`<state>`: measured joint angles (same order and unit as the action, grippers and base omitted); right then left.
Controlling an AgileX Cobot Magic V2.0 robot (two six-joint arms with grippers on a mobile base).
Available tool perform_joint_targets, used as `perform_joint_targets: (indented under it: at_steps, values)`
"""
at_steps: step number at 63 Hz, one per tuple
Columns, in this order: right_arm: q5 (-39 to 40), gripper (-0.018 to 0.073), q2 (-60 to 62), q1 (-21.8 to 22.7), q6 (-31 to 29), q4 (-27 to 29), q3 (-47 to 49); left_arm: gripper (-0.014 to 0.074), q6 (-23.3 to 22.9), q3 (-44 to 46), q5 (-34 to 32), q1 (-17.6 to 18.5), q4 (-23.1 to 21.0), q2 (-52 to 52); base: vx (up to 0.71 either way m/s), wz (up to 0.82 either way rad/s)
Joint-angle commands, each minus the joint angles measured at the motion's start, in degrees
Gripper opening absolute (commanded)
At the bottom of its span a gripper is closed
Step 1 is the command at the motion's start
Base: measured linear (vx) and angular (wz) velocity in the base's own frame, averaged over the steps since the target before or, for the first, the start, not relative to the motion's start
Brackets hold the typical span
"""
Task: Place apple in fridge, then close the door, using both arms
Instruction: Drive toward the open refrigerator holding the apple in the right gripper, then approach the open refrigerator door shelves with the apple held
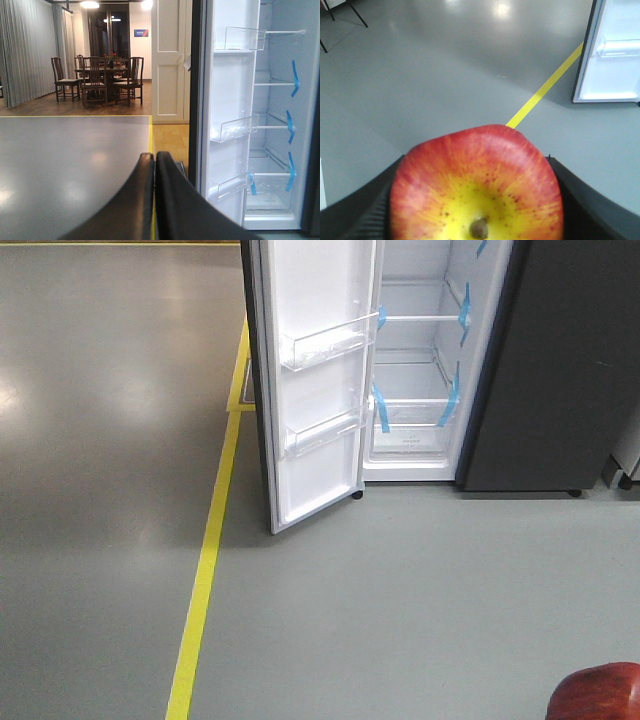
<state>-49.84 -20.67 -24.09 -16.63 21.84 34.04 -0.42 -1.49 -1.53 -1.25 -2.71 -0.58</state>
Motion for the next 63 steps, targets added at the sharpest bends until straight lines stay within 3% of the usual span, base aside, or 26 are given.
perform_joint_targets:
  at_steps: [1,63]
  values:
    - [4.0,0.0401,-0.4,0.0,-0.4,1.4,1.4,-0.0006,-0.6,-1.2,-3.9,-0.1,-0.4,-0.9,0.27,0.00]
    - [4.0,0.0401,-0.4,0.0,-0.4,1.4,1.4,-0.0006,-0.6,-1.2,-3.9,-0.1,-0.4,-0.9,0.20,-0.01]
